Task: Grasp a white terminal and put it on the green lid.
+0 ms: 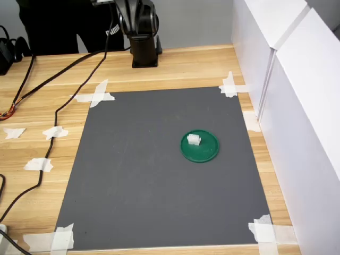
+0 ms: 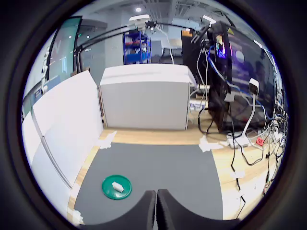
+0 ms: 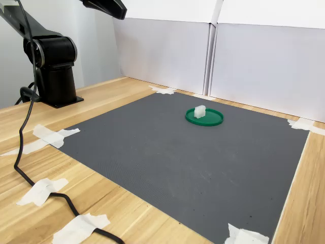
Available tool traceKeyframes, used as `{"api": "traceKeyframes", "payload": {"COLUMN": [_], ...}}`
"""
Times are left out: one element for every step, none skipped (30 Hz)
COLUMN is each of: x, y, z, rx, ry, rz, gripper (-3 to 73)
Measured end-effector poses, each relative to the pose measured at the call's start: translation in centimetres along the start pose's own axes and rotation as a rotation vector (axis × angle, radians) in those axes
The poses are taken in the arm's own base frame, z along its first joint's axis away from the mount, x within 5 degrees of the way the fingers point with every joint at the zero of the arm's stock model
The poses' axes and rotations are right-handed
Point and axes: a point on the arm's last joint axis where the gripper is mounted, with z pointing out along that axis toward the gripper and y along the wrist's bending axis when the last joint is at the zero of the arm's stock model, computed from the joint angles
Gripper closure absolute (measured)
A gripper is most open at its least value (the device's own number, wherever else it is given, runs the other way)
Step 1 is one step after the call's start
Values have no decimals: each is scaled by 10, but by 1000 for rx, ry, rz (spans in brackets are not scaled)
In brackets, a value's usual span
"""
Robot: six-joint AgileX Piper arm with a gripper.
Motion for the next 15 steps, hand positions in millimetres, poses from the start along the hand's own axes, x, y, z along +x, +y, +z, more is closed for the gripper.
{"api": "traceKeyframes", "payload": {"x": [3, 7, 10, 14, 17, 21, 25, 28, 32, 37, 41, 44, 48, 50, 52], "y": [0, 0, 0, 0, 0, 0, 0, 0, 0, 0, 1, 1, 1, 1, 1], "z": [-2, -4, -6, -8, -9, -10, -10, -10, -9, -9, -8, -8, -8, -9, -10], "rx": [4, 7, 11, 14, 16, 19, 21, 21, 22, 21, 21, 21, 21, 20, 19], "ry": [-24, -50, -73, -90, -106, -118, -125, -126, -122, -117, -114, -109, -108, -109, -110], "rz": [1, 1, 1, 1, 0, 0, 1, 1, 1, 2, 2, 2, 2, 2, 1], "gripper": [711, 711, 711, 711, 711, 711, 711, 711, 711, 711, 711, 711, 711, 711, 711]}}
